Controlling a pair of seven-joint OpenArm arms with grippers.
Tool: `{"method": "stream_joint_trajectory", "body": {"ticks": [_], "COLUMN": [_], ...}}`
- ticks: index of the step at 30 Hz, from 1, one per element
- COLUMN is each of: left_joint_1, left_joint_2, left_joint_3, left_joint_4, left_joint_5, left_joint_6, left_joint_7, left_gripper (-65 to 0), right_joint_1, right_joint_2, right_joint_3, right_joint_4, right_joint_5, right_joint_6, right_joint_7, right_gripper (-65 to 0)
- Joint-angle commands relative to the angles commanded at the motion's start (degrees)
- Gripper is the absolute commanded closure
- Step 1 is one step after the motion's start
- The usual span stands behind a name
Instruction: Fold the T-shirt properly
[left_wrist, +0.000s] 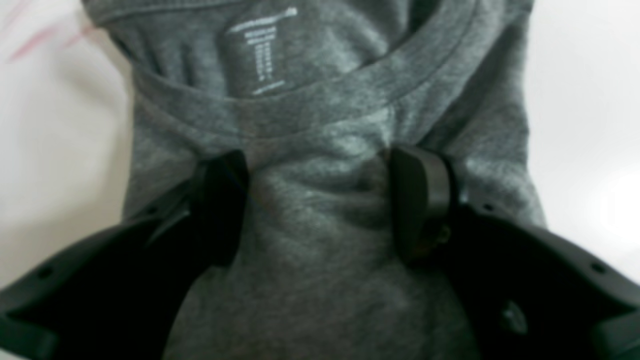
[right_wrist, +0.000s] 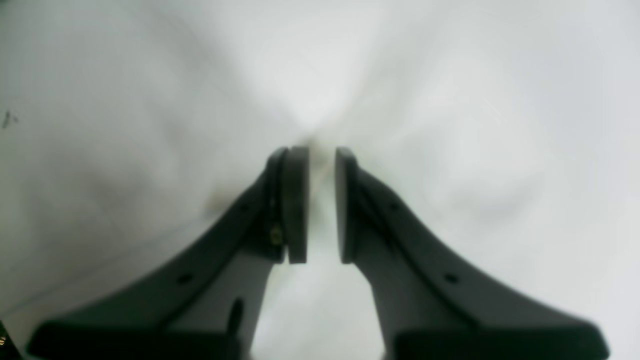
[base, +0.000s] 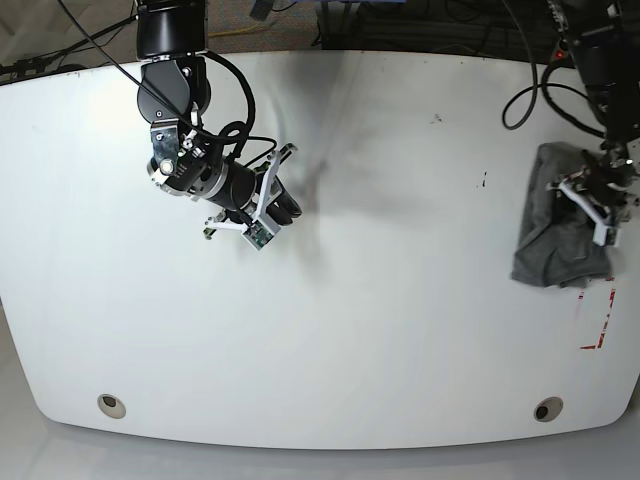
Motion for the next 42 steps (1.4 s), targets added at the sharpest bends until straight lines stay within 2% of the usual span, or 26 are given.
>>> {"method": "stream_joint_trajectory", "body": {"ticks": [3,6,10,13,16,20,22,25,27,29,31,33,34,38,42], "left_joint_1": [1.49,1.85,1.85,2.2,4.48,4.84,4.57,4.57,5.01,6.68,8.09,10.11,12.04,20.13,28.92], "left_joint_2": [-5.71,-7.82,-7.91,-7.47,-3.87,3.16,5.71,9.49,12.66,15.3,17.32,20.22,22.07,26.99,29.89], "left_joint_3": [-1.05,-2.11,-4.13,-4.48,-5.01,-6.86,-5.27,-0.53,4.22,8.18,11.6,14.86,15.74,16.53,16.53], "left_joint_4": [-3.43,-4.22,0.0,7.56,17.32,27.25,29.36,33.58,34.64,33.05,31.38,30.24,30.33,35.16,39.74], "left_joint_5": [-0.44,-0.44,-0.44,-0.44,-0.62,-0.44,-0.44,-0.44,-0.26,0.62,3.34,6.68,8.35,10.73,10.64], "left_joint_6": [-2.64,-3.87,-5.71,-6.07,-5.45,-1.14,1.14,6.07,10.81,15.47,19.69,23.74,25.23,25.85,25.85], "left_joint_7": [-3.69,-5.98,-6.07,-6.07,-6.77,-7.3,-7.38,-8.18,-13.19,-19.16,-24.79,-30.07,-32.44,-33.49,-33.49], "left_gripper": [-40.8,-40.8,-40.8,-40.7,-40.7,-40.7,-40.7,-40.7,-40.7,-40.7,-40.7,-40.7,-40.7,-40.7,-40.7], "right_joint_1": [-1.05,-1.93,-2.29,-2.55,-3.25,-3.78,-3.78,-3.6,-3.34,-3.43,-4.13,-5.63,-6.59,-11.69,-16.88], "right_joint_2": [0.0,0.0,0.0,1.32,3.78,6.42,6.68,7.91,8.18,8.09,8.09,8.18,8.18,8.18,8.0], "right_joint_3": [0.0,0.0,0.0,0.0,0.18,5.54,8.35,10.73,12.13,14.07,15.38,16.7,17.41,20.75,23.12], "right_joint_4": [1.41,1.93,1.76,1.76,1.67,-2.02,-4.84,-10.81,-16.18,-19.34,-21.19,-22.42,-22.42,-21.8,-21.1], "right_joint_5": [0.0,-0.09,-0.09,-0.18,-0.18,-0.18,-0.53,-5.8,-9.58,-11.52,-12.31,-12.04,-12.13,-11.96,-9.85], "right_joint_6": [0.0,0.0,0.0,0.0,0.0,0.0,0.0,-0.22,-2.42,-3.82,-5.14,-6.73,-6.99,-7.34,-7.34], "right_joint_7": [0.0,0.09,0.53,3.52,7.82,17.23,22.68,32.44,40.44,47.21,51.43,53.8,54.86,57.05,57.67], "right_gripper": [-7.9,-7.9,-7.9,-7.9,-7.9,-7.9,-7.9,-7.9,-7.9,-7.9,-7.9,-7.9,-7.9,-7.9,-7.9]}}
